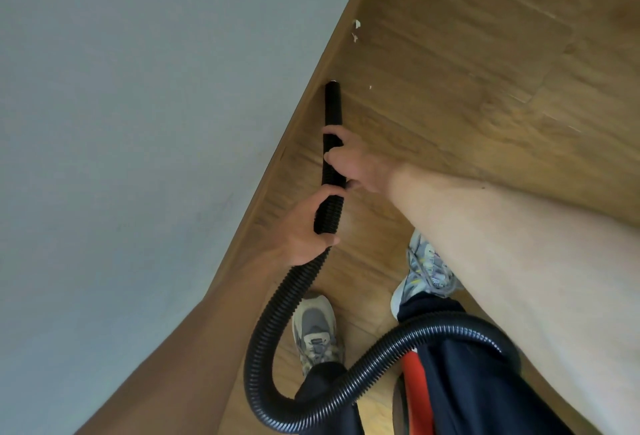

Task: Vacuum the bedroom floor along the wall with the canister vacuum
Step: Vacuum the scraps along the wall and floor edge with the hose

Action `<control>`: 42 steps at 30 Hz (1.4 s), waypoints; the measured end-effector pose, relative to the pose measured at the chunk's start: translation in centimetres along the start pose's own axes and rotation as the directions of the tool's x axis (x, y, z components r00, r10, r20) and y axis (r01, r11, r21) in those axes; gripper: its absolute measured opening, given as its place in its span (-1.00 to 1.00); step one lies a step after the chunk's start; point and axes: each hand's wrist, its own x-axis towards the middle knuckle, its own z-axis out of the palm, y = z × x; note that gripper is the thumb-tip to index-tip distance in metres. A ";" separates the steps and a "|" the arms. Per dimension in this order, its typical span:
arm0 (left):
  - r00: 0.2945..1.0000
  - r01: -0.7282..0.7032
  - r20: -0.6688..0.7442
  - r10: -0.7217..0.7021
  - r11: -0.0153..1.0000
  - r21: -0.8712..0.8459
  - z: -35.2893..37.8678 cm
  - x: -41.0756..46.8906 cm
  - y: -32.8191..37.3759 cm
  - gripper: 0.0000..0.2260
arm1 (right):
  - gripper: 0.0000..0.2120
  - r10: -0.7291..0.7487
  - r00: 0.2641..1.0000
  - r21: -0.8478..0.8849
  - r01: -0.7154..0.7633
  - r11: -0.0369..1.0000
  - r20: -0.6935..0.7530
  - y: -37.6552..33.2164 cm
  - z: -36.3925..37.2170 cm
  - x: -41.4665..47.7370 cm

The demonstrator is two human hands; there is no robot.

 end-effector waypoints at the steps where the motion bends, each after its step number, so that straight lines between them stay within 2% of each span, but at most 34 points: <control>1: 1.000 0.003 0.001 -0.003 1.000 0.018 0.0 0.2 0.3 -0.44 | -0.44 -0.001 1.000 0.011 0.001 1.000 -0.001 0.1 -0.4 0.1; 9: 0.998 0.030 0.049 -0.032 0.998 0.048 1.4 1.0 2.5 -0.44 | -0.42 0.006 0.999 0.067 -0.008 0.998 0.038 1.4 -3.3 -0.2; 19: 0.994 0.035 0.098 -0.044 0.996 0.083 2.7 2.7 5.2 -0.42 | -0.44 0.030 1.000 0.052 -0.030 0.998 -0.003 2.0 -6.9 -0.6; 31: 0.994 0.074 0.073 -0.084 0.989 0.130 0.9 3.8 9.3 -0.41 | -0.46 0.049 0.997 0.056 -0.051 0.997 0.052 -1.3 -10.0 -0.2; 42: 0.992 0.070 0.096 -0.085 0.987 0.147 -1.0 5.2 12.2 -0.42 | -0.49 0.067 0.997 0.090 -0.071 0.993 0.043 -3.7 -12.3 0.3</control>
